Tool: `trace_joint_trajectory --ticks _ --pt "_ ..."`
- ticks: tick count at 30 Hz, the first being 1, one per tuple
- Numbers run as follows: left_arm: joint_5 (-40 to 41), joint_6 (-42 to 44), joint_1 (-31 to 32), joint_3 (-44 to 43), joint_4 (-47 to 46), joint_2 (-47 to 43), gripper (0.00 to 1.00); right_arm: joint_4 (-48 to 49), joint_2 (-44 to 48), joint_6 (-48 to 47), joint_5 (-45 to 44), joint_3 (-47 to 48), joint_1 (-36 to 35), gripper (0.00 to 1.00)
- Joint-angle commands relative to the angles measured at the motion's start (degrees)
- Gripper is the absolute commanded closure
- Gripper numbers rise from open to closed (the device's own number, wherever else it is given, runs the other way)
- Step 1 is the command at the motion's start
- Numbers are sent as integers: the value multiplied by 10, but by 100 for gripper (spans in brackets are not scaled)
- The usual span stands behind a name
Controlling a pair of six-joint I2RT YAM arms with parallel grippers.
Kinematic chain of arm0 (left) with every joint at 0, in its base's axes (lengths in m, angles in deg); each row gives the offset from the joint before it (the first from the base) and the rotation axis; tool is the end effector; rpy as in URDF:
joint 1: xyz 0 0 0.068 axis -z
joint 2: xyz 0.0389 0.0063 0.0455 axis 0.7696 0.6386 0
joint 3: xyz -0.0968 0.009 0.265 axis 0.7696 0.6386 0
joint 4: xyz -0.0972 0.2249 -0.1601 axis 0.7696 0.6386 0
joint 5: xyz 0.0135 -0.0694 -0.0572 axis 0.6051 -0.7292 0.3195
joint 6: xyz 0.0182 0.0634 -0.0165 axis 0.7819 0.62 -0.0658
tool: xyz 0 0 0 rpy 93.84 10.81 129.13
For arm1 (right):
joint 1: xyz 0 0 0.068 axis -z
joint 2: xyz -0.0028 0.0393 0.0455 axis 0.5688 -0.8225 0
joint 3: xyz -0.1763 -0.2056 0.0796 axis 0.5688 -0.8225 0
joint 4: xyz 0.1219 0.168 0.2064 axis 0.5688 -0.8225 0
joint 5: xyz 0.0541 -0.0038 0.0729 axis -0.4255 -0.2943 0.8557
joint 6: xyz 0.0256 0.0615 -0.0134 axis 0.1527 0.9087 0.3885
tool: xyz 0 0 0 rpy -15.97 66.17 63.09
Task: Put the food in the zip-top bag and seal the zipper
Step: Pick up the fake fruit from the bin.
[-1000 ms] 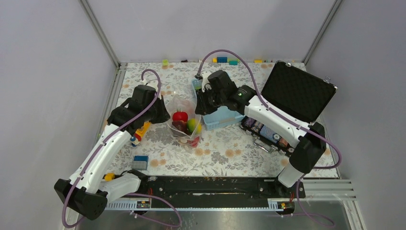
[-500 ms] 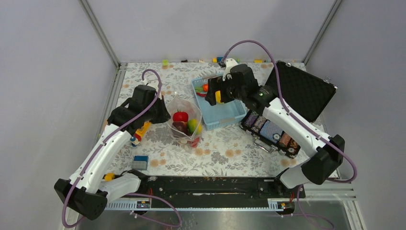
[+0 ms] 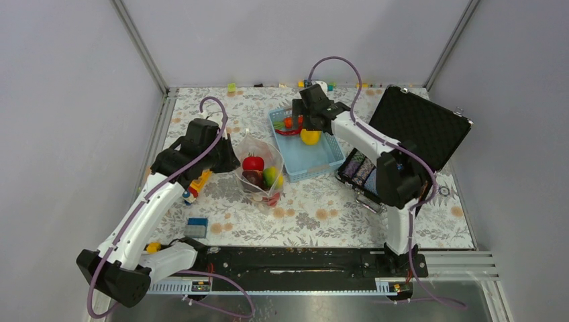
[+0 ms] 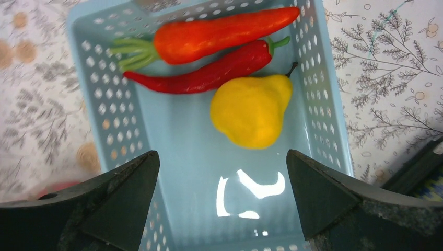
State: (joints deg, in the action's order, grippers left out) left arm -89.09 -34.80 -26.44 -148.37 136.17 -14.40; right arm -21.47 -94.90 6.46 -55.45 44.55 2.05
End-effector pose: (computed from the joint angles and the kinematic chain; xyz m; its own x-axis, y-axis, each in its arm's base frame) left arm 0.2282 -0.1041 0.3458 -0.7729 -0.1530 -0.6158 0.0993 0.9294 -0.3555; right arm 0.4299 0.2593 0.2660 -0.6447 0.0058 -0.7644 -0.1426 0.9815 0.1276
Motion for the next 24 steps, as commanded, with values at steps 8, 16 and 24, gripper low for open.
trace_joint_trajectory --ticks 8,16,24 --pt "-16 8 -6 -17 -23 12 100 3 -133 76 -67 103 21 0" --pt "-20 8 -7 -18 -23 17 100 -18 -192 103 -41 150 35 0" --pt "-19 8 -7 -17 -23 17 100 -39 -200 128 -23 154 39 11"
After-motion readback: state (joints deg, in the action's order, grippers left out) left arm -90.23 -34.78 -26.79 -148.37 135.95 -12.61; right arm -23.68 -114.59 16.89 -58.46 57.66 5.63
